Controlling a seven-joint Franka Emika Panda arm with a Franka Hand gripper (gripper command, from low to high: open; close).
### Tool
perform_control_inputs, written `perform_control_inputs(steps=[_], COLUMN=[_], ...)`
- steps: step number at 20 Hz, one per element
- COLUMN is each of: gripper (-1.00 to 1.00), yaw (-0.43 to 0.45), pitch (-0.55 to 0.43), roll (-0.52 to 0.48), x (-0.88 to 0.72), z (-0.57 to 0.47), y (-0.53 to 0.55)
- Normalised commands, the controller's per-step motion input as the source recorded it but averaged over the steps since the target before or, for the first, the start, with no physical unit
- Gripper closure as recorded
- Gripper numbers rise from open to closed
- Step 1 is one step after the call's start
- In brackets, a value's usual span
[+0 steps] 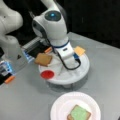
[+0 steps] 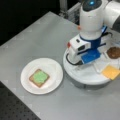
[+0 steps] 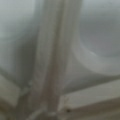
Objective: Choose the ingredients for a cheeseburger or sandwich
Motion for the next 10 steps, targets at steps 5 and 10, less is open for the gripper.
perform_control_inputs(steps=[5, 10], gripper=[-1.0, -1.0], yaw=[0.275, -0.02], pitch=[0.07, 0.028], roll=[0.038, 0.05], x=[0.37, 0.24], z=[0.05, 0.18], y=[-0.24, -0.17])
